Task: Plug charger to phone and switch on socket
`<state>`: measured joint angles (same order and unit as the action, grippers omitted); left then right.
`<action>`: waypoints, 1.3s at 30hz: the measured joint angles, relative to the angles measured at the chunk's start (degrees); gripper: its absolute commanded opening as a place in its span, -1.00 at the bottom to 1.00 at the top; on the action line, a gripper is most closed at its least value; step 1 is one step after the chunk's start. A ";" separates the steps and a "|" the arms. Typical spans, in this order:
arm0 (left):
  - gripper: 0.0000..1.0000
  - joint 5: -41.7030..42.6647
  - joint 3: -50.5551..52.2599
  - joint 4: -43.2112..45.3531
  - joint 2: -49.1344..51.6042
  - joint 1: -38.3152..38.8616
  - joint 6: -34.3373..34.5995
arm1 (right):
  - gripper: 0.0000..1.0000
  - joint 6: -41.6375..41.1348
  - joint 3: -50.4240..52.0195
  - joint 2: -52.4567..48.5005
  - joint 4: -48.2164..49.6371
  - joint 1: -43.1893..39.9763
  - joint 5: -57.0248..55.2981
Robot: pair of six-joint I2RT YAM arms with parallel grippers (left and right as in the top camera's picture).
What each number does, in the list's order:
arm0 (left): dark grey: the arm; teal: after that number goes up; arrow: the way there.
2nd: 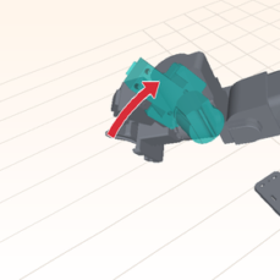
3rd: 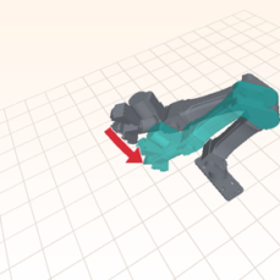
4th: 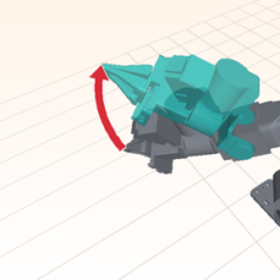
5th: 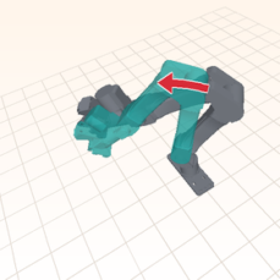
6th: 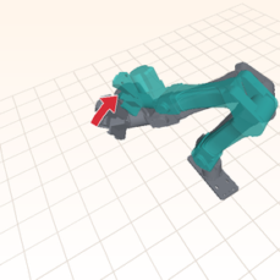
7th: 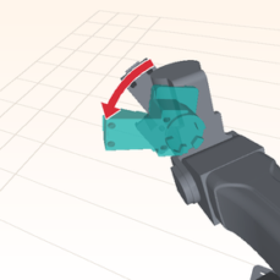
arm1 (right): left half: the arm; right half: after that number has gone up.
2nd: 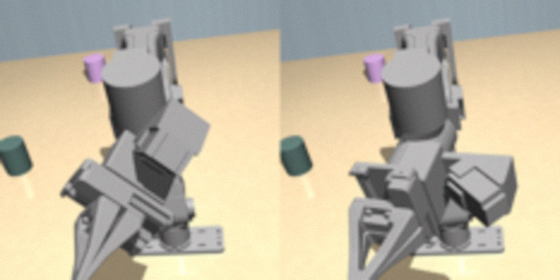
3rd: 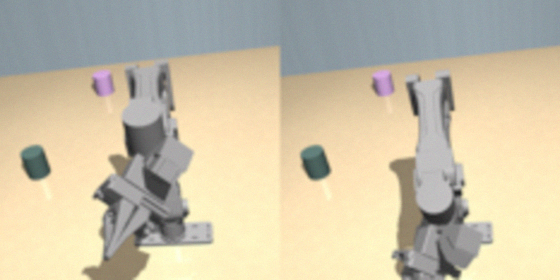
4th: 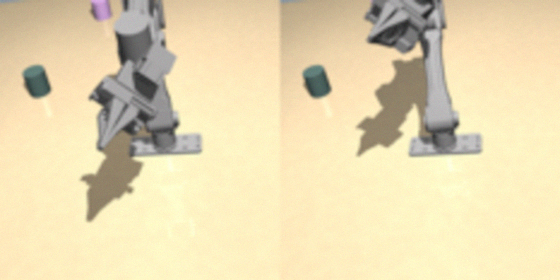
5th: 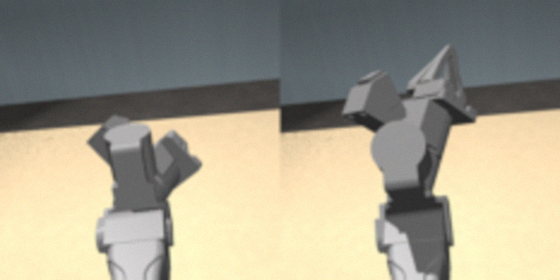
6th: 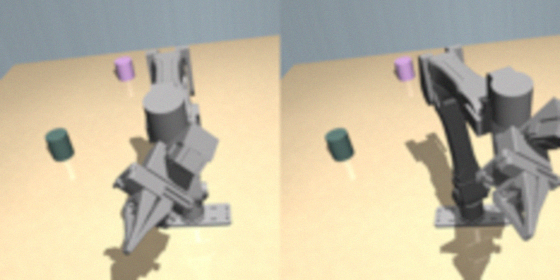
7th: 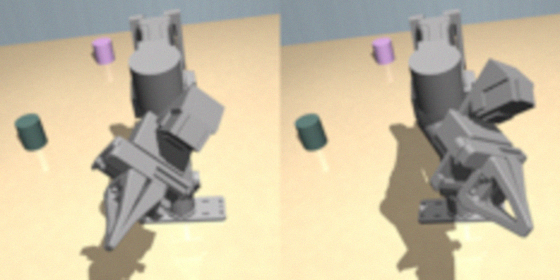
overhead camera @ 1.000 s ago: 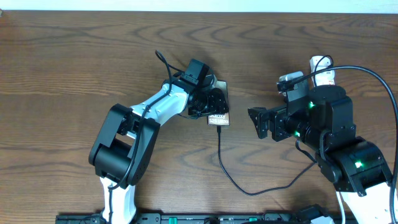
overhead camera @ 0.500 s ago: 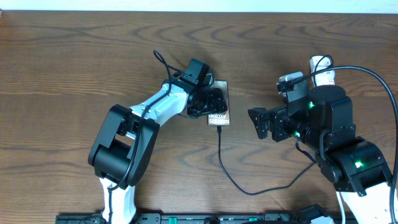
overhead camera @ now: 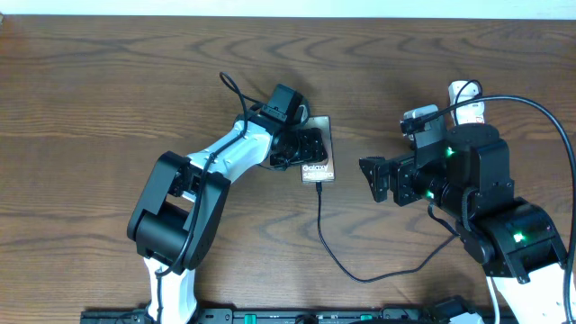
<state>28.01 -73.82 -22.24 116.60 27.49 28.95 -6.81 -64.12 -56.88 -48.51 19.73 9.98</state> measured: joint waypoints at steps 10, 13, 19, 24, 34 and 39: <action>0.44 -18.58 5.33 -13.73 -10.60 -5.90 0.85 | -0.97 -0.61 -0.02 -1.97 -1.77 0.00 -3.19; 0.44 -25.51 5.75 -15.32 -24.41 -3.93 0.72 | -0.97 -5.14 -0.02 -4.83 -1.79 0.00 -8.92; 0.54 -38.32 5.09 -27.17 -47.80 5.99 -0.09 | -0.98 -15.80 -1.05 -6.12 -2.97 -3.87 -21.49; 0.92 -45.97 5.18 -39.69 -58.49 13.57 1.03 | -0.98 -22.36 -6.82 -6.60 -3.06 -19.69 -22.14; 0.93 -49.81 5.18 -41.90 -72.37 15.06 1.31 | -0.98 -24.81 -16.00 -27.15 -4.44 -38.29 -14.19; 0.93 -49.83 5.18 -41.88 -72.46 15.06 1.31 | -0.98 -24.79 -25.68 -42.69 -7.72 -39.47 -11.54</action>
<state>-21.82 -68.64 -64.12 44.14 42.54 30.26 -31.59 -89.80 -99.57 -56.23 -19.75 -1.56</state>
